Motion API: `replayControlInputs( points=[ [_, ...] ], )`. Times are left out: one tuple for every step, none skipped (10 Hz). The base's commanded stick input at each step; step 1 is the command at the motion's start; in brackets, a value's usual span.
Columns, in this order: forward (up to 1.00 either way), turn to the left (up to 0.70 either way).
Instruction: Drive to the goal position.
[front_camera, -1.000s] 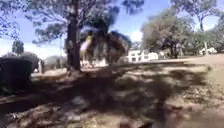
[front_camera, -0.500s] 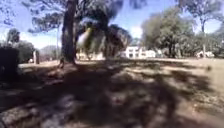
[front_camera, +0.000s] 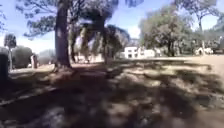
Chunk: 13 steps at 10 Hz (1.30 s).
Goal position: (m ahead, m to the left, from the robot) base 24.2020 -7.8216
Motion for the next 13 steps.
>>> replayControlInputs(
  points=[
    [0.7, 0.0],
    [0.7, 0.0],
    [0.7, 0.0],
    [0.7, 0.0],
    [0.7, -0.31],
    [0.7, -0.35],
    [0.7, -0.29],
    [0.7, 0.0],
    [0.7, 0.0],
    [0.7, 0.0],
    [0.7, 0.0],
    [0.7, 0.0],
    [0.7, 0.0]
  ],
)
